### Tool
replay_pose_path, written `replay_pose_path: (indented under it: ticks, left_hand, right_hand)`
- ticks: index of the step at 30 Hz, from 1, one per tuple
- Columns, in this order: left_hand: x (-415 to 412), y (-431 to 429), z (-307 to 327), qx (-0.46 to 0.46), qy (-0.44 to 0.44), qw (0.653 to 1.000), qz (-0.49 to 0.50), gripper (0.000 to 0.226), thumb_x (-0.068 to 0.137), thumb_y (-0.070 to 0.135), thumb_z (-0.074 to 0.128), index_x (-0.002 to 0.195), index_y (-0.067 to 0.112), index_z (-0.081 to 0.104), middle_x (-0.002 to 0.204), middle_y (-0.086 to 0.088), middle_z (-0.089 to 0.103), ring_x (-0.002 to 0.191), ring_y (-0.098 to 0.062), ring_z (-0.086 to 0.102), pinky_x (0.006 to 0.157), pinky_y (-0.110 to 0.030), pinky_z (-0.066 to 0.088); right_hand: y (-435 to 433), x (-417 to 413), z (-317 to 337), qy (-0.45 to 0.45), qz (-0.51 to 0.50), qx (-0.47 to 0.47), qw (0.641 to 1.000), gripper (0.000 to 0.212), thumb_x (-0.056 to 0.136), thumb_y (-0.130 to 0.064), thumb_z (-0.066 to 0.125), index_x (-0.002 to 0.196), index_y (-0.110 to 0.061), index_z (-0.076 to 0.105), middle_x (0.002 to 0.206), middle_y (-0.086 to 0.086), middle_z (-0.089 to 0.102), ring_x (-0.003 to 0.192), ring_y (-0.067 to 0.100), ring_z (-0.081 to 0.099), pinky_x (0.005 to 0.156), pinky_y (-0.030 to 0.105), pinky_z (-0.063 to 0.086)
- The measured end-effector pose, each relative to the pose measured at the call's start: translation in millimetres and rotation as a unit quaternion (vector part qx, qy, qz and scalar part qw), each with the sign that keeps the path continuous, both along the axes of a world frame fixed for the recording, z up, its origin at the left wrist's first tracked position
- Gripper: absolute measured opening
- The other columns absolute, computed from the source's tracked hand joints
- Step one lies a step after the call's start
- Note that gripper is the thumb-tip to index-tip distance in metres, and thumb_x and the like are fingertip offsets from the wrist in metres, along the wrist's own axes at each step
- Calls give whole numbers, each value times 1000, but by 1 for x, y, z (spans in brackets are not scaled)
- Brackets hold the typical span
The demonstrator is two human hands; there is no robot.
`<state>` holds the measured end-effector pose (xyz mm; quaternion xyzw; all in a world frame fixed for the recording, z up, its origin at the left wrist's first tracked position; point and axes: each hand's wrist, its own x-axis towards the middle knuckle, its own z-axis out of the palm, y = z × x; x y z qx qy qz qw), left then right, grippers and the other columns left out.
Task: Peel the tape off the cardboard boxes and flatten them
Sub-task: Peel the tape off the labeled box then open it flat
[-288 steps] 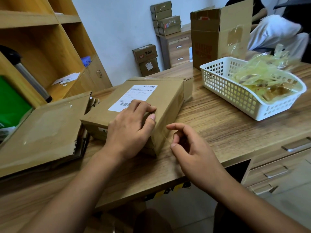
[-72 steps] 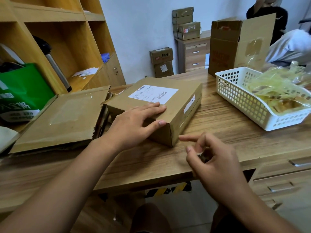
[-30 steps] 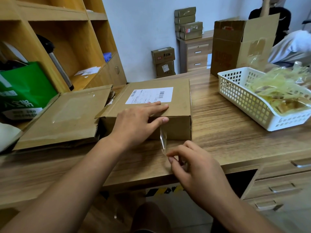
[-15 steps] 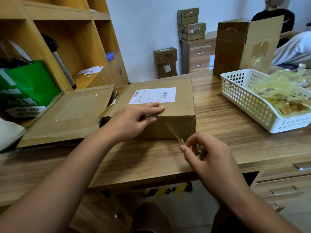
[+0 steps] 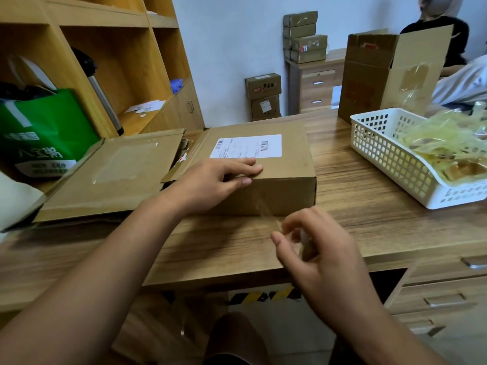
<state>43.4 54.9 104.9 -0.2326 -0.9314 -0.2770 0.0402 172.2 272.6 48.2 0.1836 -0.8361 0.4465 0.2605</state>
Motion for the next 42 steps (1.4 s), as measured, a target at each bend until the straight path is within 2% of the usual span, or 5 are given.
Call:
replay_pose_path:
  ticks: [6,12,23,30,42]
  left_hand:
    - [1,-5,13,-41,-69,996,-45,44,104,16,54,136,46,58,150,33,41,137,20,26,106,4,13]
    - [2,-7,3,-7,-47,999,-22,42,102,23,58,131,54,60,144,37,45,140,14,32,124,-29,21]
    - [-3,-2,-7,27,-27,999,4,39,100,27,62,127,55,62,144,32,49,137,13,37,123,-30,27]
    - [0,-6,-8,28,-18,999,4,41,100,28,60,125,60,60,142,37,48,137,14,37,122,-32,27]
    - [0,-3,-9,38,-4,999,-5,42,99,25,59,126,57,61,139,41,48,138,15,34,122,-34,26]
  right_hand:
    - [19,-14,8,-10,-39,-62,997,9,87,-32,71,88,-26,64,88,-13,51,75,7,57,59,11,42]
    - [10,-8,7,-4,6,-75,997,7,90,-28,70,88,-23,65,90,-7,52,72,14,59,57,17,47]
    - [-12,9,28,75,123,-39,989,8,94,-20,67,101,-16,66,99,-6,50,80,9,58,68,17,48]
    - [32,-17,56,-5,69,-37,997,65,86,21,47,123,-31,63,119,-1,43,105,11,65,97,19,50]
    - [113,-49,102,-17,-15,27,999,35,91,-2,70,100,-36,73,101,-8,67,85,7,64,78,15,50]
